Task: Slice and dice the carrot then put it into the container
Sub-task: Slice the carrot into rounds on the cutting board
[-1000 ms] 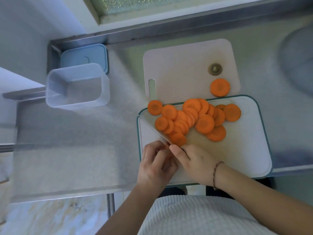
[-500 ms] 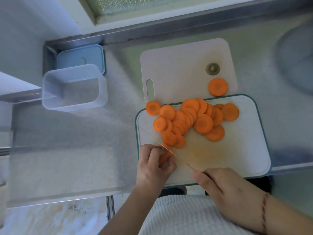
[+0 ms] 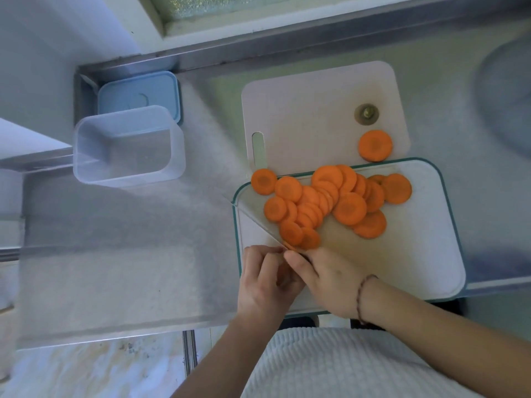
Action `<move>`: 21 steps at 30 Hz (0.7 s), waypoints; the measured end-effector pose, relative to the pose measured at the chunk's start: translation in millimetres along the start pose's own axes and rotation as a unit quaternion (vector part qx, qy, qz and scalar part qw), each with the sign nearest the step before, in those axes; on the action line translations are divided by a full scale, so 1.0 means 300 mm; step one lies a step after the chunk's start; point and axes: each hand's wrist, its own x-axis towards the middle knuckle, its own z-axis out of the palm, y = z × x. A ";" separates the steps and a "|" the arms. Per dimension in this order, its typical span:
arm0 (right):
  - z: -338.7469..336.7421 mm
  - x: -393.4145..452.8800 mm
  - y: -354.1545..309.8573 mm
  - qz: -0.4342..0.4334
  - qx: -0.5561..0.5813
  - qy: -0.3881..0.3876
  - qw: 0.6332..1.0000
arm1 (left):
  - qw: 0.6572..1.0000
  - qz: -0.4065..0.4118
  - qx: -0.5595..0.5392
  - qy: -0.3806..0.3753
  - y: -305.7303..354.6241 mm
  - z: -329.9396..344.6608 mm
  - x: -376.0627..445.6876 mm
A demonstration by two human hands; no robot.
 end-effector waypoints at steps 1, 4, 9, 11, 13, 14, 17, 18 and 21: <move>0.002 0.014 -0.006 -0.002 0.000 -0.005 1.000 | 1.000 -0.004 -0.001 0.000 0.000 -0.004 0.004; -0.013 -0.006 -0.025 0.004 0.005 0.021 1.000 | 1.000 -0.009 -0.004 -0.007 -0.010 -0.012 -0.005; -0.060 -0.163 -0.036 -0.010 -0.006 0.051 0.999 | 0.999 -0.031 0.008 -0.003 -0.019 -0.016 -0.016; -0.065 -0.207 -0.011 0.006 -0.023 0.051 0.998 | 1.000 -0.028 0.011 0.001 -0.020 -0.019 -0.017; -0.064 -0.233 0.013 0.017 -0.039 0.054 0.998 | 0.999 -0.029 0.011 -0.006 -0.022 -0.023 -0.020; -0.064 -0.242 0.019 0.022 -0.041 0.053 0.997 | 0.999 -0.031 0.012 -0.010 -0.024 -0.022 -0.020; -0.072 -0.262 0.018 0.028 -0.038 0.049 0.998 | 0.999 -0.030 0.015 -0.012 -0.023 -0.022 -0.017; -0.076 -0.266 0.014 0.027 -0.040 0.046 0.998 | 0.999 -0.028 0.015 -0.011 -0.022 -0.022 -0.015; -0.074 -0.273 0.011 0.029 -0.044 0.044 0.998 | 0.999 -0.032 0.015 -0.006 -0.021 -0.022 -0.012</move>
